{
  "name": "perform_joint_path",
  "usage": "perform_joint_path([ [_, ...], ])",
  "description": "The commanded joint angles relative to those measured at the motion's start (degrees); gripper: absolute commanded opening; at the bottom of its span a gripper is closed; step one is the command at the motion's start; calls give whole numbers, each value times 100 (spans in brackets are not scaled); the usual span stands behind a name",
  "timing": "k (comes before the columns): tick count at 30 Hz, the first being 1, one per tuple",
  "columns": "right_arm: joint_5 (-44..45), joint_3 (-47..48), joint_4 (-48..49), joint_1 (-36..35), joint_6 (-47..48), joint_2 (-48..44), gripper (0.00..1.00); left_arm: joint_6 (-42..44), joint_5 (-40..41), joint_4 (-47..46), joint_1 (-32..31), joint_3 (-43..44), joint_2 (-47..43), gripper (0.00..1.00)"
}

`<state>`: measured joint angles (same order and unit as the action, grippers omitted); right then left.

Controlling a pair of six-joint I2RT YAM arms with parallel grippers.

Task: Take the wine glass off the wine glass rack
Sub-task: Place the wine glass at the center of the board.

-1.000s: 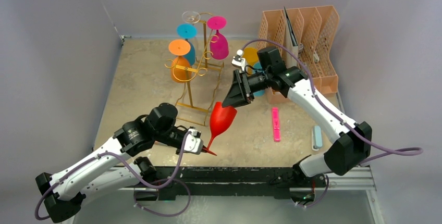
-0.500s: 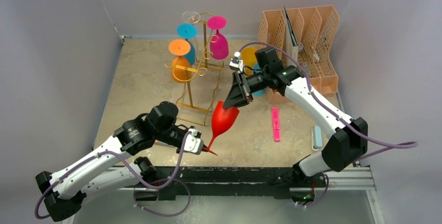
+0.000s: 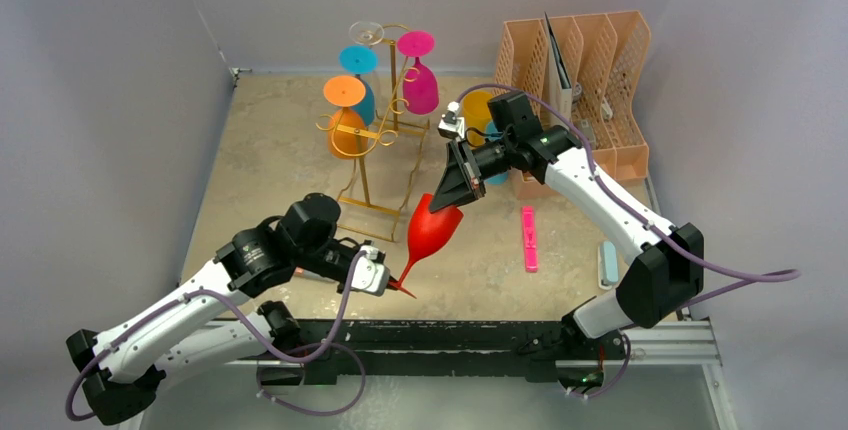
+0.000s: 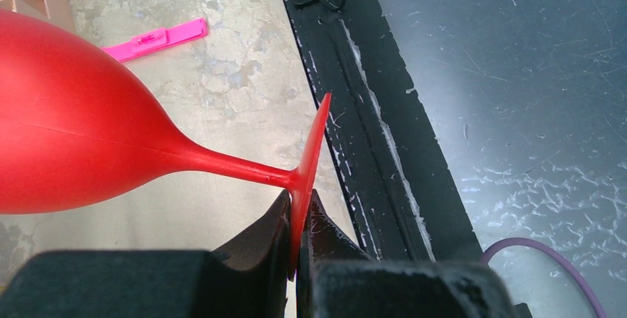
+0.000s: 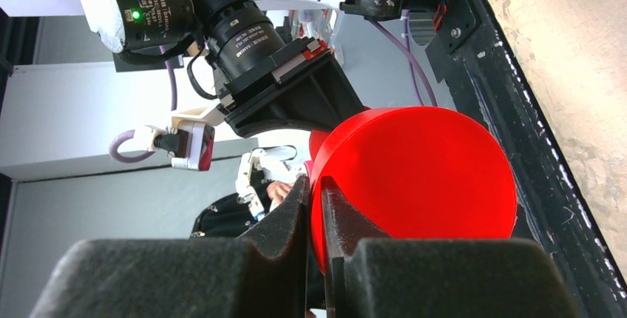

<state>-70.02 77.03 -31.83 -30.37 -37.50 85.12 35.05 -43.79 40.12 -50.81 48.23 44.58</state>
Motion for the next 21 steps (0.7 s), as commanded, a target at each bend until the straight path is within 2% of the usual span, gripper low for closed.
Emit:
perform_joint_path([
  [1, -278, 163, -200, -50, 32, -13, 7, -81, 151, -133, -8, 107, -67, 0],
  [4, -253, 188, -165, -49, 15, -30, 0, -26, 169, -162, -10, 56, -37, 0],
  [14, 29, 101, -97, -64, 44, -157, 0, 67, 403, -443, -8, -97, -185, 0],
  [17, 109, 73, -108, -65, 126, -213, 0, 39, 449, -512, -10, -154, -287, 8],
  [21, 202, 46, -80, -68, 161, -305, 0, 20, 433, -488, -13, -169, -288, 14],
])
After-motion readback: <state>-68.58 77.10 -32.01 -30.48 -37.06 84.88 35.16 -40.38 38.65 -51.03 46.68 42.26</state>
